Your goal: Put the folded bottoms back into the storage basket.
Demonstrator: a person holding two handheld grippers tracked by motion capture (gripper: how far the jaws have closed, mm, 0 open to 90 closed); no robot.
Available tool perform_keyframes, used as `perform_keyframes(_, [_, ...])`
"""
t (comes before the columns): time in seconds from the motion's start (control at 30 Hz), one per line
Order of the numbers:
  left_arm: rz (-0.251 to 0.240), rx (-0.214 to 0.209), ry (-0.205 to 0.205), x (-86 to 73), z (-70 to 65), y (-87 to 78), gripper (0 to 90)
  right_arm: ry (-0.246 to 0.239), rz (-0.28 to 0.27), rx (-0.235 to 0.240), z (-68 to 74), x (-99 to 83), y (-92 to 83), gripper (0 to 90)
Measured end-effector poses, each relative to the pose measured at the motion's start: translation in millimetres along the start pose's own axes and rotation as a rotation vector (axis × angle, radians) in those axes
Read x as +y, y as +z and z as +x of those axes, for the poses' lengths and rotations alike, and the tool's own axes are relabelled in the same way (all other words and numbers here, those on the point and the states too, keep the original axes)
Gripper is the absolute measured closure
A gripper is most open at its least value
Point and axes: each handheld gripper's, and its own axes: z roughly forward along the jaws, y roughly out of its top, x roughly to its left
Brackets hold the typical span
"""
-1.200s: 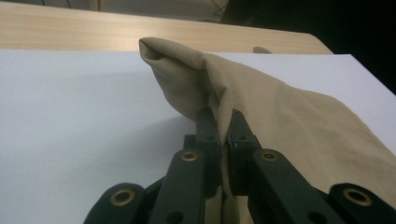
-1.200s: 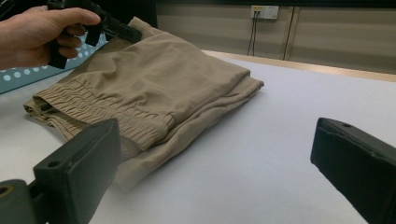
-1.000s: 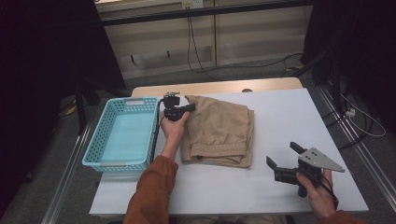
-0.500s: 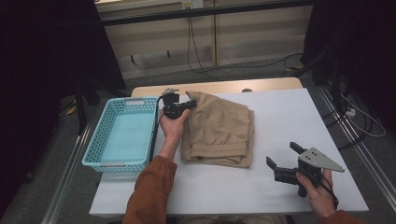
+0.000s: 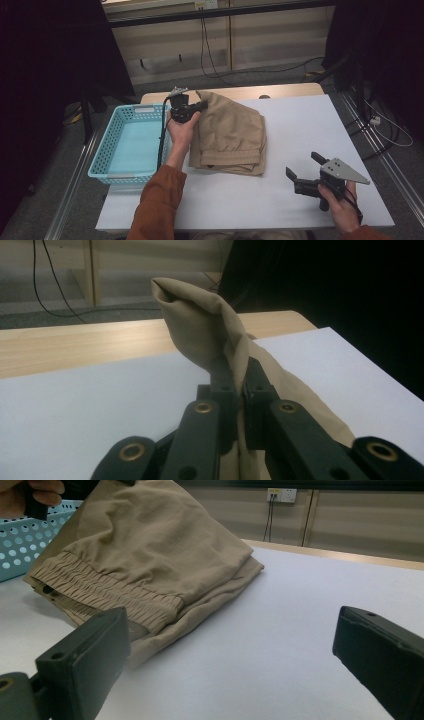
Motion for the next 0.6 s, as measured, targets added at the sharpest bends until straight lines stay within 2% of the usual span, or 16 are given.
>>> perform_keyframes(0.27, [-0.02,-0.014,0.015,4.7,-6.1,-5.0,87.1,0.001,0.0,0.0,0.0,0.0,-0.1,2.0])
perform_keyframes(0.6, [-0.03,-0.017,0.067,12.9,-16.7,-12.0,87.1,0.001,-0.003,0.0,-0.2,0.4,-0.5,2.0])
